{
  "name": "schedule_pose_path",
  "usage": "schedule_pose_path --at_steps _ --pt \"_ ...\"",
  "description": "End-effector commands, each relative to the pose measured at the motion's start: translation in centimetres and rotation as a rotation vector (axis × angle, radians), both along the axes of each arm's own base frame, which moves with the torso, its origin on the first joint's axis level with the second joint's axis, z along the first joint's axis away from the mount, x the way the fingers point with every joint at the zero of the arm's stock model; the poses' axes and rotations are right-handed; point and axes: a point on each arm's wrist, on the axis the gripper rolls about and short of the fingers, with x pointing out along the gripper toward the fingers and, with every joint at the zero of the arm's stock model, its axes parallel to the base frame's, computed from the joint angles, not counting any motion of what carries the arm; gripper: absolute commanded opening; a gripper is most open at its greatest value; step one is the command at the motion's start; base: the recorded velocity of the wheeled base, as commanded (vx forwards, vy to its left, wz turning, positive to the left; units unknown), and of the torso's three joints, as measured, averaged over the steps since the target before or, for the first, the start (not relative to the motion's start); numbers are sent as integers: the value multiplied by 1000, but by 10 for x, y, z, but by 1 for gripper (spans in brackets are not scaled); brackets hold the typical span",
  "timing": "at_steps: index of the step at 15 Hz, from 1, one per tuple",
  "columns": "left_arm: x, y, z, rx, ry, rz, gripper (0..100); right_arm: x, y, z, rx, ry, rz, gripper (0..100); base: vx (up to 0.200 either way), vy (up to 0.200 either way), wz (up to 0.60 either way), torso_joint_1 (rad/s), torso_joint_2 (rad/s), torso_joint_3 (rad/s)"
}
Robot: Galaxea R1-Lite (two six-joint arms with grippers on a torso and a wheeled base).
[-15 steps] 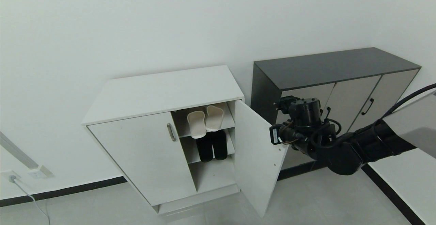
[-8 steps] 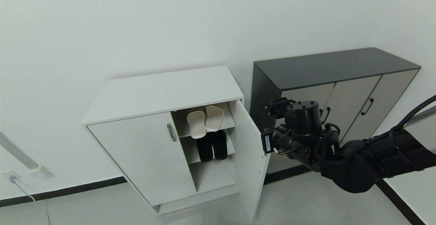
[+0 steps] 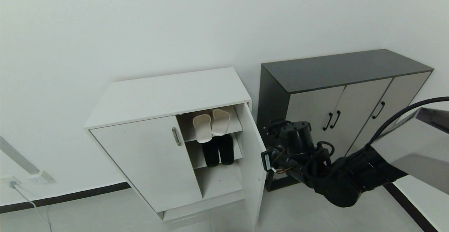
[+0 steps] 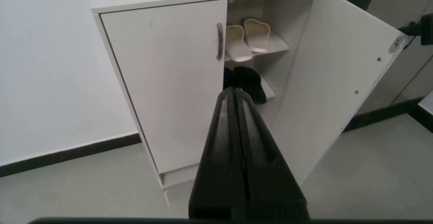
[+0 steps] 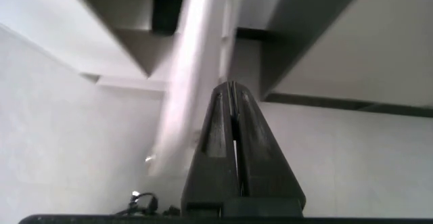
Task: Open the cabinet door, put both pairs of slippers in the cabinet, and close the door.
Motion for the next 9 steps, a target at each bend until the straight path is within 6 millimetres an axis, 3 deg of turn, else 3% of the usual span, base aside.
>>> schedule_pose_path --at_steps 1,5,9 --pt "0 0 0 0 0 0 0 -9 14 -5 18 13 58 0 0 0 0 0 0 0" --pt "0 0 0 0 0 0 0 -35 32 22 115 -10 182 0 0 0 0 0 0 0" --pt "0 0 0 0 0 0 0 -40 24 23 112 -44 243 0 0 0 0 0 0 0"
